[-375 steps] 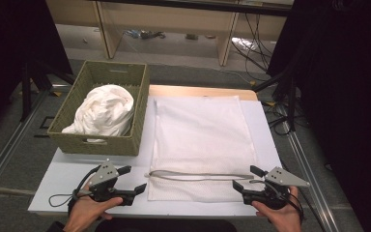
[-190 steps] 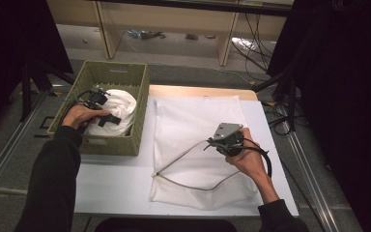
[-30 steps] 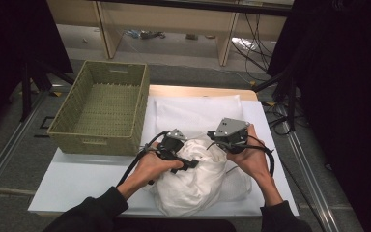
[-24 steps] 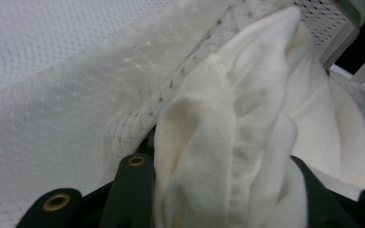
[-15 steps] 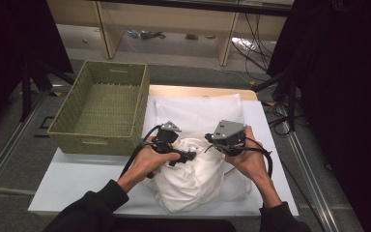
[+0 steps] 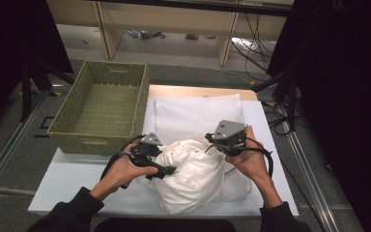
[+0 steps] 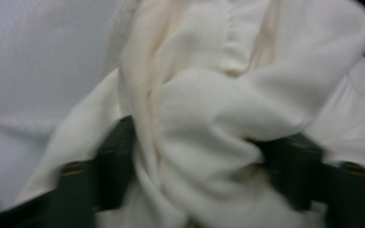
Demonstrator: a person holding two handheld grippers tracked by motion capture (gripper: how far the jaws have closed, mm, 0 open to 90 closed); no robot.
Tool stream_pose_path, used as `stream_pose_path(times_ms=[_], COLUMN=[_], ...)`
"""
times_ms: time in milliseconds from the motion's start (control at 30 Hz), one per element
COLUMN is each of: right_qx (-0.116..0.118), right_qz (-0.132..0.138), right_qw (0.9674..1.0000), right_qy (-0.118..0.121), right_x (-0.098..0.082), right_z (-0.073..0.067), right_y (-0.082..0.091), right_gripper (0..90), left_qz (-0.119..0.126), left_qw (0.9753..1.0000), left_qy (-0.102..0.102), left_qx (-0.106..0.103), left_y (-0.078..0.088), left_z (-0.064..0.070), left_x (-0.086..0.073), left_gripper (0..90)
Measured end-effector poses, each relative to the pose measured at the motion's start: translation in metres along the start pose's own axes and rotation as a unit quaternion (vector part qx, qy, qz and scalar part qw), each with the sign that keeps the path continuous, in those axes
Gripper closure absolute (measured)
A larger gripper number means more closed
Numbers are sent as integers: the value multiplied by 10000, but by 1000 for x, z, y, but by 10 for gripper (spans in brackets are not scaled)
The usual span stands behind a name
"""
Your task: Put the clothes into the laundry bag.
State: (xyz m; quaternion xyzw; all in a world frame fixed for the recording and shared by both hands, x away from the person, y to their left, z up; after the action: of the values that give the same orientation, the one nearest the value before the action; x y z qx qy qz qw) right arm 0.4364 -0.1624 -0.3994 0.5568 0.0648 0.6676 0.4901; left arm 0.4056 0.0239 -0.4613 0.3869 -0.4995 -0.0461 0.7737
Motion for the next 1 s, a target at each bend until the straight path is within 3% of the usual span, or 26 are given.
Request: stream_pose_path(times_ms=[33, 67, 100, 133, 167, 233, 267, 300, 333, 367, 400, 467, 500, 600, 633, 667, 733, 767, 833, 867, 900, 933, 1000], right_qx=[-2, -51, -51, 17, 36, 76, 80, 101, 52, 59, 40, -8, 1, 108, 137, 233, 217, 198, 148, 148, 117, 73, 96], right_qz=[41, 55, 55, 39, 83, 105, 100, 63, 82, 84, 114, 105, 95, -7, -38, -72, -78, -51, -54, -54, -79, -29, -12], right_qw=[9999, 9999, 9999, 9999, 9999, 9998, 9998, 9998, 9999, 9999, 9999, 9999, 9999, 9999, 9999, 9997, 9997, 9998, 9997, 9997, 9999, 10000, 10000], right_qy=[106, 91, 91, 101, 146, 145, 166, 131, 114, 84, 95, 24, 45, 4, -2, 0, 4, 80, 190, 190, 98, 45, 21], right_x=[1, 2, 2, 3, 5, 8, 9, 9, 9, 9, 9, 7, 6, 1, -2, -5, -5, -3, -2, -2, -1, 1, 2], right_z=[1, 1, 1, -1, -3, -6, -6, -8, -9, -11, -11, -11, -11, -15, -17, -20, -20, -20, -18, -18, -18, -18, -19], right_y=[-1, -2, -2, -2, -2, 1, 2, 5, 11, 16, 19, 27, 26, 20, 16, 10, 9, 9, 11, 11, 13, 15, 15], right_gripper=[900, 900, 900, 900, 900, 900, 900, 900, 900, 900, 900, 900, 900, 900, 900, 900, 900, 900, 900, 900, 900, 900, 900], left_qz=[74, 74, 63, 64, 54, 79, 112, 164, 164, 157, 208, 248, 149, 268, 289, 322, 351, 434, 590, 590, 597, 548, 431], left_qw=[9997, 9997, 9992, 9983, 9980, 9973, 9973, 9985, 9985, 9986, 9989, 9991, 9993, 9986, 9981, 9978, 9982, 9983, 9973, 9973, 9968, 9972, 9979], left_qy=[-190, -190, -303, -496, -568, -679, -695, -516, -516, -497, -322, -115, -82, 83, 68, 19, 15, -28, -145, -145, -194, -117, -54], left_qx=[-107, -107, -243, -300, -280, -269, -206, -105, -105, 120, 279, 326, 319, 452, 541, 572, 486, 394, 413, 413, 488, 505, 478], left_y=[-12, -12, -19, -25, -28, -38, -41, -45, -45, -51, -57, -69, -76, -83, -80, -69, -61, -49, -20, -20, -8, 3, 6], left_z=[8, 8, 17, 26, 31, 42, 41, 39, 39, 27, 17, 4, -2, -5, -5, -5, -2, 0, 1, 1, -1, -6, -10], left_x=[5, 5, 9, 14, 18, 33, 39, 45, 45, 53, 57, 57, 54, 51, 51, 51, 51, 49, 41, 41, 35, 25, 17], left_gripper=[487, 579, 579, 661, 724, 745, 752, 756, 759, 760, 759, 746, 732, 584, 584, 415, 317, 281, 225, 218, 218, 215, 215])
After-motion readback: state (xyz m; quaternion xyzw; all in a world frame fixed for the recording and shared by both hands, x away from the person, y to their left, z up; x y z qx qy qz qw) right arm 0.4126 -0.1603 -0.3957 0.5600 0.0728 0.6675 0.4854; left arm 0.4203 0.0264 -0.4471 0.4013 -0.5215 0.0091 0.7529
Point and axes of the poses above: each handheld gripper's, and its own axes: y roughly backward along the jaws, x roughly out of its top, z roughly to its right, the point moved 7 cm from there along -y, roughly forward along the jaws, and after that the axes turned 1 degree about z, right-handed, at the moved point
